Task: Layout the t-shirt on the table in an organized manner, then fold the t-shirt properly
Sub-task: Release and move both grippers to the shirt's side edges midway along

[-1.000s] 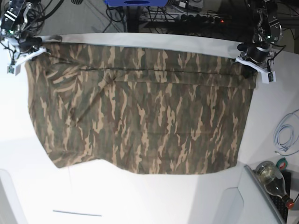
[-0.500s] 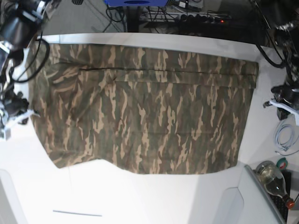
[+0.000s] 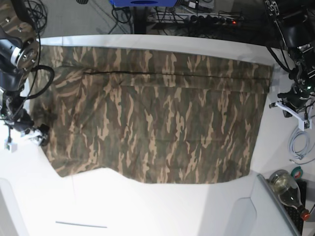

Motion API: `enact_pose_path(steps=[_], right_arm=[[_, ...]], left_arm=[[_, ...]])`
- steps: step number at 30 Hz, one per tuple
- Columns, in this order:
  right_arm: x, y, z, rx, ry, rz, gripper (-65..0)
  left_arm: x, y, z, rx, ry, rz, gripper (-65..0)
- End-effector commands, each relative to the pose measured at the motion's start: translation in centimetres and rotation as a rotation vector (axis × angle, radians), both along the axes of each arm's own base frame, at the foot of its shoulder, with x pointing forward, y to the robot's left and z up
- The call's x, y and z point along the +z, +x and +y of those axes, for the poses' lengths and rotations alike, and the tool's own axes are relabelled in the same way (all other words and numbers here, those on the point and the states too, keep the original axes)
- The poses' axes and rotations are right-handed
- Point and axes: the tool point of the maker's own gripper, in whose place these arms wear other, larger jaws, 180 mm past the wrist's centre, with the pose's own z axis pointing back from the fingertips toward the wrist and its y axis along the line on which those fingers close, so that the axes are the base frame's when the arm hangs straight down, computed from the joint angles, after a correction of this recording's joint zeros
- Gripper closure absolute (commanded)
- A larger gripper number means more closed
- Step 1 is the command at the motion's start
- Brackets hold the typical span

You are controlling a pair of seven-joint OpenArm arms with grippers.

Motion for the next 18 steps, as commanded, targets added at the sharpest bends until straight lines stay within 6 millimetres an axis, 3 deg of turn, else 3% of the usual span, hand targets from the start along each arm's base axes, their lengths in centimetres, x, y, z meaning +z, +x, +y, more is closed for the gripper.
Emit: enact_pose_path(steps=[1, 3, 9, 11, 13, 18], right_arm=[[1.1, 1.1, -0.7, 0.001, -0.017, -0.033, -47.1], [0.9, 1.3, 0.3, 0.038, -0.028, -0.027, -40.2], [1.0, 1.7, 1.0, 0.074, -0.045, -0.031, -7.8], [1.1, 1.7, 1.0, 0.074, -0.046, -0.032, -2.0], [1.1, 1.6, 0.9, 0.074, -0.049, -0.033, -1.4], [1.5, 0.9, 0.4, 0.085, -0.093, -0.051, -0.8]], left_arm=[[2.0, 1.6, 1.1, 0.007, 0.025, -0.065, 0.0], [1.9, 1.7, 1.1, 0.011, 0.019, -0.065, 0.0], [1.3, 3.3, -0.5, -0.066, 0.029, -0.027, 0.0], [1.0, 3.8, -1.2, -0.091, 0.024, -0.015, 0.0], [1.3, 5.2, -1.6, -0.094, 0.012, -0.027, 0.0], [1.6, 8.0, -1.8, -0.061, -0.044, -0.044, -42.3]])
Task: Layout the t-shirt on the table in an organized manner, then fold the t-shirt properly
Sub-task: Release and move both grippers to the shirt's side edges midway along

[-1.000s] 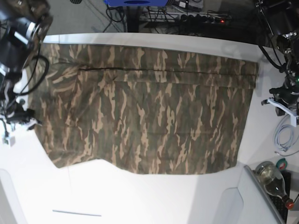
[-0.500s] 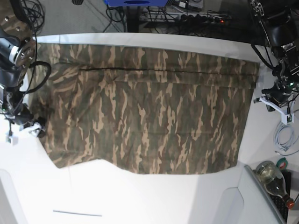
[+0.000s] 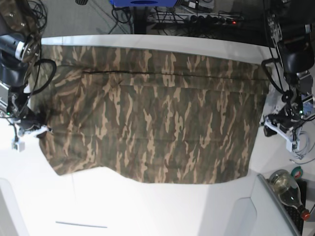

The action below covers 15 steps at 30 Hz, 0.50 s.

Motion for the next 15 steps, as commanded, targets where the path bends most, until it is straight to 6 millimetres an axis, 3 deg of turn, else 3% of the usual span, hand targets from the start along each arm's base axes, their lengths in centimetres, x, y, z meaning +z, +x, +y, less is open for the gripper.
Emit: enact_pose_path(steps=[1, 3, 4, 6, 8, 15], right_arm=[[2.0, 1.7, -0.7, -0.004, -0.022, -0.069, -0.8], [2.2, 1.3, -0.7, 0.005, -0.042, -0.082, -0.8], [2.6, 1.3, -0.8, 0.008, -0.054, -0.093, -0.8], [2.8, 1.2, -1.0, 0.012, -0.066, -0.100, -0.8], [2.8, 1.2, -0.9, 0.014, -0.065, -0.100, -0.8], [2.7, 0.9, -0.9, 0.016, -0.066, -0.096, -0.8]], left_arm=[[1.9, 1.6, 1.2, 0.022, 0.012, -0.052, -48.2], [1.7, 2.7, 0.6, 0.035, -0.026, -0.054, -56.8], [1.7, 3.2, 0.3, 0.040, -0.042, -0.055, -57.9], [1.6, 4.0, 0.0, 0.052, -0.068, -0.053, -57.8], [0.9, 4.9, -1.5, 0.052, -0.112, -0.038, -57.8], [-2.3, 4.3, -5.3, 0.049, -0.203, 0.032, -57.8]])
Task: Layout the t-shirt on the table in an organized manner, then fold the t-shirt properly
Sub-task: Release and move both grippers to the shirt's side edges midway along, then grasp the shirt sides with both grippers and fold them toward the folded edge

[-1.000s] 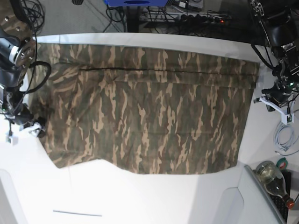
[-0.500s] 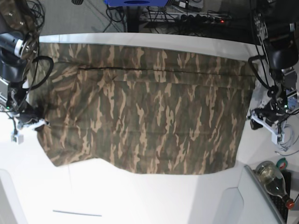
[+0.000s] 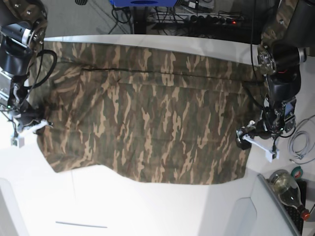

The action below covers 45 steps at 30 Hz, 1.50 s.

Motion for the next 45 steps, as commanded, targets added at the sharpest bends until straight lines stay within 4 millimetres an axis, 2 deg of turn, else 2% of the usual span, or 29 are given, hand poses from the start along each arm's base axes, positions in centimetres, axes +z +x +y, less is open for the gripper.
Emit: enact_pose_path(steps=[1, 5, 7, 8, 10, 12, 13, 17, 19, 25, 30, 34, 38, 42, 45], right_arm=[[2.1, 1.8, -0.9, -0.001, -0.016, -0.070, -0.8], [2.1, 1.8, -0.9, -0.001, -0.016, -0.070, -0.8], [2.1, 1.7, -1.0, -0.002, -0.018, -0.070, -0.8], [1.9, 1.4, -1.1, -0.002, -0.020, -0.064, -0.8], [2.0, 1.5, -1.1, -0.002, -0.022, -0.068, -0.8], [2.5, 1.5, -1.4, 0.001, -0.038, -0.082, -0.8], [2.7, 1.4, -1.5, 0.003, -0.048, -0.088, -0.8], [4.3, 1.0, -1.3, 0.019, -0.096, -0.141, -0.8], [5.3, 0.4, -1.4, 0.029, -0.129, -0.168, -0.8], [6.6, -1.5, -1.7, 0.071, -0.195, -0.120, -0.8], [7.4, -3.3, 0.5, 0.156, -0.211, -0.087, -0.8], [7.2, -5.4, 1.6, 0.179, -0.220, -0.015, -0.8], [6.6, -7.6, 2.4, 0.185, -0.221, 0.048, -0.8], [5.1, -10.0, 2.7, 0.183, -0.209, 0.126, -0.8], [4.1, -10.9, 2.8, 0.185, -0.196, 0.158, -1.4]], left_arm=[[1.3, 1.2, 0.6, 0.008, 0.007, -0.031, -57.8], [-0.5, -0.2, 0.7, 0.039, 0.003, -0.050, -57.4], [-1.6, -1.0, 0.5, 0.050, -0.011, -0.032, -52.5], [-1.8, -1.3, 0.5, 0.053, -0.012, -0.031, -45.4], [-1.7, -1.2, 0.6, 0.055, -0.007, -0.047, -25.8], [-1.6, -1.2, 0.7, 0.057, -0.003, -0.057, -1.6], [-1.6, -1.2, 0.7, 0.058, -0.003, -0.058, 0.0], [0.0, -0.5, 1.3, 0.038, 0.039, -0.113, 0.0], [1.6, -0.3, 1.8, 0.019, 0.079, -0.169, 0.0], [5.2, -2.1, 1.9, -0.075, 0.191, -0.193, 0.0], [7.7, -4.3, 0.8, -0.147, 0.272, -0.253, 0.0], [7.4, -6.2, 0.4, -0.173, 0.289, -0.239, 0.0], [6.0, -8.1, 0.3, -0.182, 0.287, -0.196, 0.0], [4.9, -9.6, 0.4, -0.186, 0.285, -0.160, 0.0], [4.3, -10.2, 0.6, -0.186, 0.284, -0.142, 0.0]])
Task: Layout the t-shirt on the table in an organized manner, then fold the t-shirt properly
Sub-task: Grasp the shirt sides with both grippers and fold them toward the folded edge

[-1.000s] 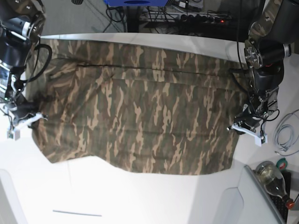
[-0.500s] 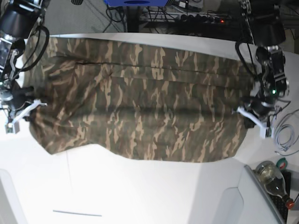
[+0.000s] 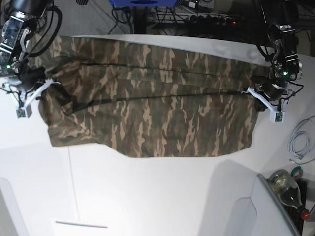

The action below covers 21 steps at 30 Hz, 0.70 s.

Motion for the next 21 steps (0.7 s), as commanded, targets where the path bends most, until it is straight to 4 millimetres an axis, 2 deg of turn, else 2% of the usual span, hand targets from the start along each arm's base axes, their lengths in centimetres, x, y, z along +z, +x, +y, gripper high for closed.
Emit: enact_pose_path(steps=[1, 3, 5, 9, 12, 13, 16, 18, 21], right_arm=[[0.3, 0.3, -0.6, -0.013, -0.006, -0.017, -1.5], [0.0, -0.1, -0.6, -0.014, -0.002, -0.005, -1.8], [0.5, 0.0, -0.8, -0.013, -0.014, -0.012, -6.8], [3.7, 1.7, -1.8, -0.053, -0.072, -0.092, -29.9], [5.7, 5.5, -2.3, -0.069, -0.072, -0.165, -43.1], [5.5, 6.6, -2.8, -0.073, -0.064, -0.161, -45.0], [4.0, 9.8, -4.0, -0.096, -0.010, -0.119, -45.3], [2.4, 11.3, -4.8, -0.118, 0.039, -0.073, -45.3], [0.4, 12.5, -5.1, -0.148, 0.103, -0.053, -45.3]], left_arm=[[1.3, 0.7, 1.0, 0.005, 0.024, -0.040, 0.0], [1.0, 0.3, 1.0, 0.004, 0.027, -0.029, 0.0], [0.9, 0.2, 1.0, 0.001, 0.031, -0.025, 0.0], [0.9, 0.2, 1.0, 0.001, 0.031, -0.026, 0.0], [1.0, 0.2, 1.1, 0.000, 0.034, -0.025, 0.0], [1.0, 0.2, 1.1, 0.000, 0.034, -0.025, 0.0], [1.0, 0.3, 1.1, 0.001, 0.031, -0.027, 0.0], [1.0, 0.3, 1.1, 0.000, 0.030, -0.027, 0.0], [1.0, 0.3, 1.1, -0.001, 0.032, -0.026, 0.0]])
